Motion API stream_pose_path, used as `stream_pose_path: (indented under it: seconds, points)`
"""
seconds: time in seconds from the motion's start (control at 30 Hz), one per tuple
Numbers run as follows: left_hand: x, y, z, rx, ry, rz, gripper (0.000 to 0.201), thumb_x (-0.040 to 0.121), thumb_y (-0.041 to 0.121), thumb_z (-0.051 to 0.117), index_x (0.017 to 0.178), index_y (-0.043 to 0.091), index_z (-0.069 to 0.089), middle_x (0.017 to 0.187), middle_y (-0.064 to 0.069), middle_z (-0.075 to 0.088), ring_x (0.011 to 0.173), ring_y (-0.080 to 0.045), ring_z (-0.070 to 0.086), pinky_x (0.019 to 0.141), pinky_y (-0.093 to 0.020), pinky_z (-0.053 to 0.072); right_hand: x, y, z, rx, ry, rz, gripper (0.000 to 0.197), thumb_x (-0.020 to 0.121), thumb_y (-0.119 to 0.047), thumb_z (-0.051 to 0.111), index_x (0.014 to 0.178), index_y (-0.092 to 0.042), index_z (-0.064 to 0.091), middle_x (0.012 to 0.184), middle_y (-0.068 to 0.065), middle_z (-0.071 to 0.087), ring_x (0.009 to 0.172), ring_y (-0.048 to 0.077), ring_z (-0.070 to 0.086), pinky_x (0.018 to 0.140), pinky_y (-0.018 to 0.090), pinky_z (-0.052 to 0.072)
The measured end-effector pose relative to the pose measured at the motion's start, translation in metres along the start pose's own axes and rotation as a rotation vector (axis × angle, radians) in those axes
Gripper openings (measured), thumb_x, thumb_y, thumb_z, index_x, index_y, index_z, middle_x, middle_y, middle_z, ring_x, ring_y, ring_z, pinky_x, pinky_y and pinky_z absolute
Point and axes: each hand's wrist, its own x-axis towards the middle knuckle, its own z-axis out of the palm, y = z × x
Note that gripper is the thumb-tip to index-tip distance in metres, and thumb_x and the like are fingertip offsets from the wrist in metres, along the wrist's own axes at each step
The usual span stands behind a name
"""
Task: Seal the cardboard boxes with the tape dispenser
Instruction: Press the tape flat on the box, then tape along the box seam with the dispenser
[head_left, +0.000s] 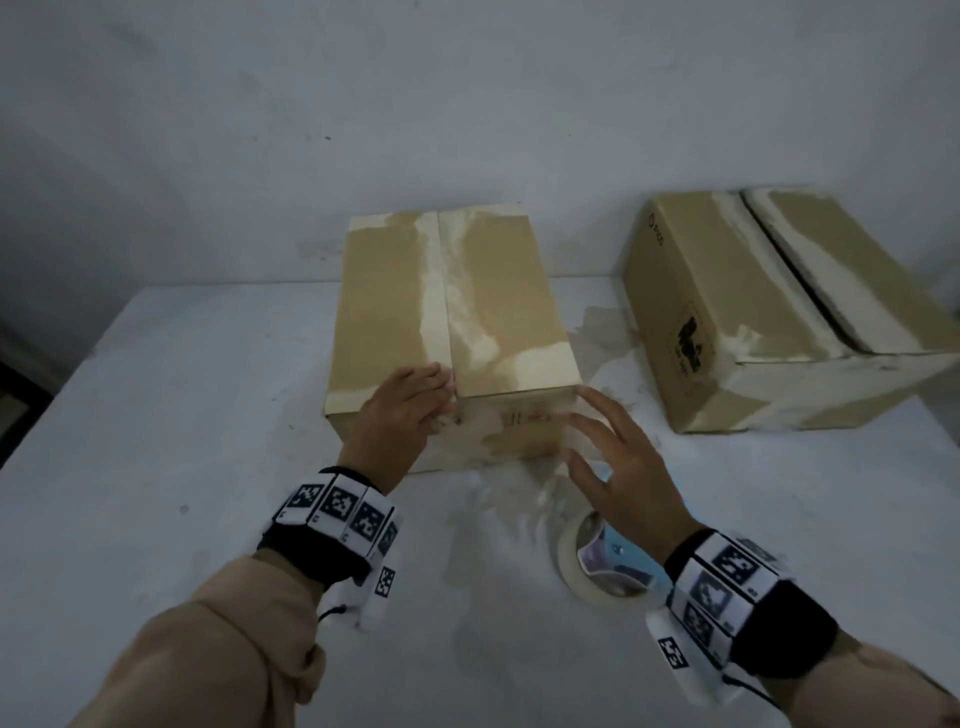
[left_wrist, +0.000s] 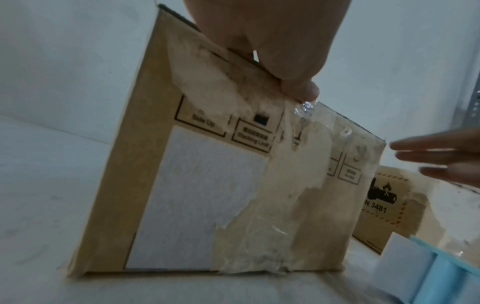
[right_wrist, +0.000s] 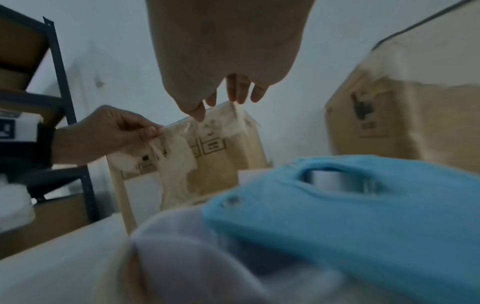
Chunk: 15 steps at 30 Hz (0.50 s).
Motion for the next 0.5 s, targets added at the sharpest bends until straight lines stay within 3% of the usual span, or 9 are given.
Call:
stream_pose_path:
  seconds: [0.13,0.3,0.4,0.5]
  points:
    - [-0.002,0.004,0.003,0.083,0.044,0.016,0.018,0.081,0.004,0.057,0.08,-0.008,0.07,0.086,-0.02,0.072,0.094,-0.019,0.053,0.084,-0.033,0.045,-0.043,0.032,-0.023,-0.158,-0.058,0.171,0.047,0.086,-0.044,0.044,0.116,-0.011,0.057,0.129,0.015,0.052,0.114,0.029,0.051,0.095,0.044,0.044]
    - [-0.002,0.012,0.003,-0.017,0.013,-0.064,0.01,0.084,0.003,0.05,0.084,-0.001,0.059,0.084,-0.014,0.059,0.083,-0.023,0.045,0.077,-0.03,0.04,-0.094,0.055,-0.042,-0.267,-0.206,0.244,0.082,0.08,-0.075,0.031,0.123,-0.006,0.048,0.121,0.022,0.055,0.103,0.038,0.058,0.085,0.045,0.048]
    - [0.002,0.018,-0.001,-0.052,-0.098,-0.243,0.023,0.087,0.017,0.045,0.084,-0.001,0.058,0.084,-0.018,0.056,0.083,-0.026,0.047,0.076,-0.026,0.035,-0.114,0.061,-0.045,-0.27,-0.294,0.254,0.091,0.071,-0.081,0.038,0.132,-0.012,0.035,0.108,0.016,0.058,0.089,0.032,0.061,0.072,0.039,0.052]
    - [0.015,0.027,-0.003,-0.102,-0.136,-0.484,0.049,0.089,0.038,0.036,0.104,-0.004,0.056,0.104,-0.023,0.057,0.097,-0.035,0.053,0.083,-0.031,0.035,-0.121,0.066,-0.043,-0.294,-0.36,0.257,0.109,0.056,-0.082,0.05,0.139,-0.016,0.024,0.096,0.009,0.06,0.077,0.026,0.06,0.067,0.039,0.05]
